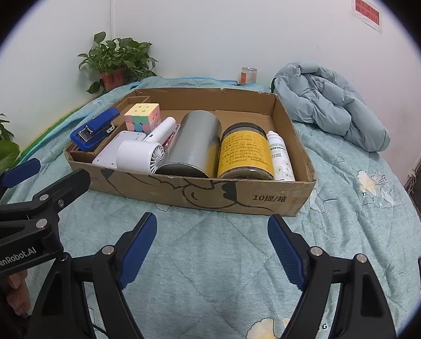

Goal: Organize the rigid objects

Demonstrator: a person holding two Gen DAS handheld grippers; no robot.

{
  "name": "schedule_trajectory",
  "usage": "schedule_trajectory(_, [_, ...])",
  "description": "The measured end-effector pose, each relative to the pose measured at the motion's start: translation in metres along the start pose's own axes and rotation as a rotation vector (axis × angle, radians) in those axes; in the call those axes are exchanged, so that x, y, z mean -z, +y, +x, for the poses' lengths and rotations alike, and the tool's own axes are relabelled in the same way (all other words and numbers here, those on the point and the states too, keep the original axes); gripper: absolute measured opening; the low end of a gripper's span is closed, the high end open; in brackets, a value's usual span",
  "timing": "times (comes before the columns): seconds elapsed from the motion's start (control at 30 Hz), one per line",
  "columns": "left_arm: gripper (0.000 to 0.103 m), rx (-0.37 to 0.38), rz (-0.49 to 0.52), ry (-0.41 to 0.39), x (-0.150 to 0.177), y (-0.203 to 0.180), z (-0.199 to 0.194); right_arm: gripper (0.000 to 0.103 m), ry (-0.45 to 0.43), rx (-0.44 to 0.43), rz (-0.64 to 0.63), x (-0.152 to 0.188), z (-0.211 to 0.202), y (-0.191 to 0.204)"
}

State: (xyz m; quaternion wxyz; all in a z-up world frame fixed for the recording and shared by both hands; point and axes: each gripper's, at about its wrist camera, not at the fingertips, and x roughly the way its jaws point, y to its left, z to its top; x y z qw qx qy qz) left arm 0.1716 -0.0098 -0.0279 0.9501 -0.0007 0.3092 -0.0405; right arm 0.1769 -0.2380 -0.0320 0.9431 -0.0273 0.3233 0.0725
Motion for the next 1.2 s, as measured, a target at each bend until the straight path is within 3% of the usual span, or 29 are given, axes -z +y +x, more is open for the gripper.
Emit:
schedule_trajectory(0.97, [0.103, 0.012, 0.007, 0.028, 0.001, 0.002, 0.020, 0.081, 0.031, -0.002, -0.003, 0.002, 0.009, 0.005])
schedule_trajectory(1.2, [0.103, 0.016, 0.045, -0.018, -0.002, -0.001, 0.018, 0.081, 0.031, -0.003, 0.000, 0.002, 0.014, 0.008])
